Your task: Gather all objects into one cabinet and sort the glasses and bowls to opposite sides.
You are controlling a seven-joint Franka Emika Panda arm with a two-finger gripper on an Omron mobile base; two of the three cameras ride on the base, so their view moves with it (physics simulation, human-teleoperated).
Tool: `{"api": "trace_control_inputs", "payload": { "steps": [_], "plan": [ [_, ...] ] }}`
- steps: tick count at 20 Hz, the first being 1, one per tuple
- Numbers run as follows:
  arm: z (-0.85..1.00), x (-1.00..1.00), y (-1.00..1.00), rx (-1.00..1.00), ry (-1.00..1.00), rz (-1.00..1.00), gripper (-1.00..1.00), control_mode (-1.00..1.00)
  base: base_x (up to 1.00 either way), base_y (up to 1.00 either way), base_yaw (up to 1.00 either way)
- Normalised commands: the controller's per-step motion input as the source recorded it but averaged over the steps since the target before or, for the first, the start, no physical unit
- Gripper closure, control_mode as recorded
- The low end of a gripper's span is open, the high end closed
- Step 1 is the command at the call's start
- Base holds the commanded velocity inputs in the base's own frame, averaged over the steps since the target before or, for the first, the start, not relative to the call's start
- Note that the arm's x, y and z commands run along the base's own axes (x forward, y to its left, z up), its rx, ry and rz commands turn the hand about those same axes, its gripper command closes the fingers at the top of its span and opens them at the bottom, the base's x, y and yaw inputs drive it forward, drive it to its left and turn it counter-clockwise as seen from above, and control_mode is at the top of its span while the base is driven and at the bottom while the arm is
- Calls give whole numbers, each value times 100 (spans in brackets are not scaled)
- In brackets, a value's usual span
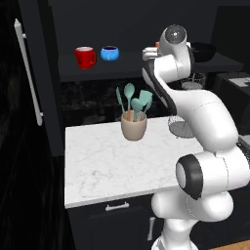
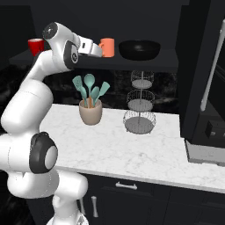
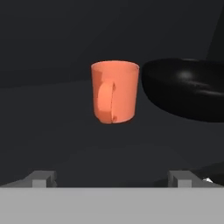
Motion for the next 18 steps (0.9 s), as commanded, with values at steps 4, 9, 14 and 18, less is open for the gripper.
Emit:
{"api": "trace_control_inputs", "payload": {
  "steps": [4, 9, 14, 18],
  "plan": [
    [0, 42, -2, 0, 0, 0, -100, -100, 0, 0, 0],
    [0, 41, -6, 0, 0, 0, -100, -100, 0, 0, 0],
    [-1, 34, -5, 0, 0, 0, -100, -100, 0, 0, 0],
    [-1, 21, -3, 0, 0, -1, -100, -100, 0, 0, 0]
  ]
}}
